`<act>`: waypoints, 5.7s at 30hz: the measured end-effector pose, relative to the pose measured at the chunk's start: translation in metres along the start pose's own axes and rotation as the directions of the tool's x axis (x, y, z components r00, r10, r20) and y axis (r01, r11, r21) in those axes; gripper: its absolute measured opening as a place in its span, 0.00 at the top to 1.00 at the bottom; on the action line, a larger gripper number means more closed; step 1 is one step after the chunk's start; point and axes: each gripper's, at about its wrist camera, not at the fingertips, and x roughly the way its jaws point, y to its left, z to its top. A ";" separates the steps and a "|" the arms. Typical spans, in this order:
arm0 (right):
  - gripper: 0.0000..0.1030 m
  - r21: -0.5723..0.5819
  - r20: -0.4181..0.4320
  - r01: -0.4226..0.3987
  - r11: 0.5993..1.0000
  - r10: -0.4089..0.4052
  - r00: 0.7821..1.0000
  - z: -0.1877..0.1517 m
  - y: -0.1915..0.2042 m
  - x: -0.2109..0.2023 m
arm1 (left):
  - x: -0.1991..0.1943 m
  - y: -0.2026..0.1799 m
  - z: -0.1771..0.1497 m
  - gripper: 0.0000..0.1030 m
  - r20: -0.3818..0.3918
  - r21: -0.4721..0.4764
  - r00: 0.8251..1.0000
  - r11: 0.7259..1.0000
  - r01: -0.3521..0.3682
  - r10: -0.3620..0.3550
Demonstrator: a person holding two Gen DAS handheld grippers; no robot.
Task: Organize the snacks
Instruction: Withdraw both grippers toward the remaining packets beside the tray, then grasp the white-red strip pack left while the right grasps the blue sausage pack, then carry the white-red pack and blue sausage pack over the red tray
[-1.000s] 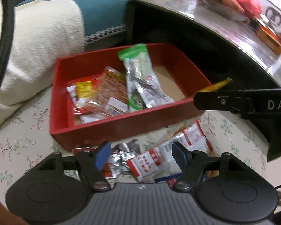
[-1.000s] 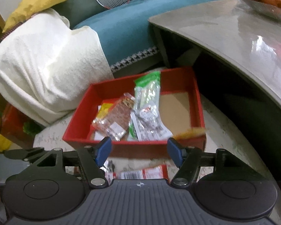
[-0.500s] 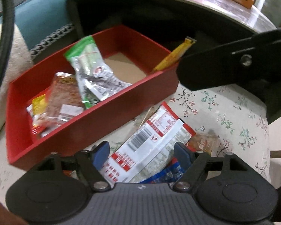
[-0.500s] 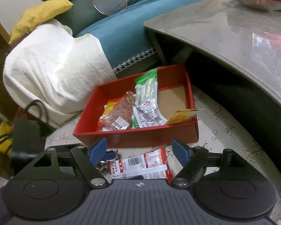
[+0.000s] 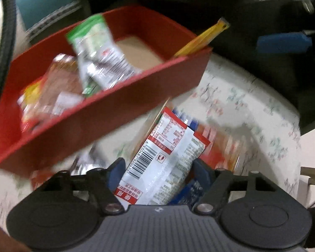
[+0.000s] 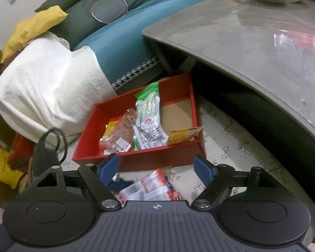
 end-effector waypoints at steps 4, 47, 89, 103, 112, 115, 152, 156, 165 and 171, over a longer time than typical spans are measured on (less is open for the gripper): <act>0.18 -0.019 0.006 -0.020 1.000 0.020 1.000 0.000 0.009 -0.001 | -0.016 0.011 -0.022 0.53 -0.028 -0.086 0.999 0.996 -0.036 0.034; 0.12 -0.094 -0.281 0.104 0.990 -0.127 0.951 -0.135 0.052 0.030 | -0.052 0.035 -0.111 0.56 -0.119 -0.284 0.977 0.937 -0.203 0.176; 0.00 -0.200 -0.239 0.303 0.932 -0.347 0.907 -0.167 0.076 0.065 | -0.050 0.045 -0.120 0.44 -0.114 -0.264 0.979 0.945 -0.194 0.169; 0.28 -0.199 -0.278 0.342 0.919 -0.387 0.879 -0.151 0.052 0.040 | -0.055 0.044 -0.130 0.45 -0.114 -0.235 0.982 0.956 -0.176 0.152; 0.18 -0.233 -0.234 0.315 0.920 -0.367 0.900 -0.139 0.070 0.066 | -0.047 0.043 -0.126 0.30 -0.118 -0.224 0.974 0.950 -0.217 0.195; 0.21 -0.279 -0.220 0.317 0.906 -0.382 0.898 -0.147 0.076 0.073 | -0.044 0.045 -0.124 0.28 -0.115 -0.228 0.974 0.950 -0.215 0.193; 0.31 -0.145 -0.070 0.170 0.975 -0.182 0.981 -0.127 0.076 0.012 | -0.099 0.036 -0.094 0.57 0.087 -0.302 0.966 0.931 -0.207 0.244; 0.31 -0.134 -0.052 0.164 0.977 -0.172 0.984 -0.122 0.075 0.009 | -0.099 0.033 -0.089 0.57 0.103 -0.294 0.960 0.930 -0.222 0.262; 0.30 -0.129 0.001 0.148 0.981 -0.149 0.989 -0.108 0.079 0.002 | -0.106 0.030 -0.079 0.57 0.155 -0.306 0.935 0.915 -0.261 0.319; 0.30 -0.133 0.021 0.141 0.981 -0.139 0.990 -0.099 0.080 0.001 | -0.110 0.034 -0.069 0.57 0.177 -0.319 0.926 0.909 -0.267 0.334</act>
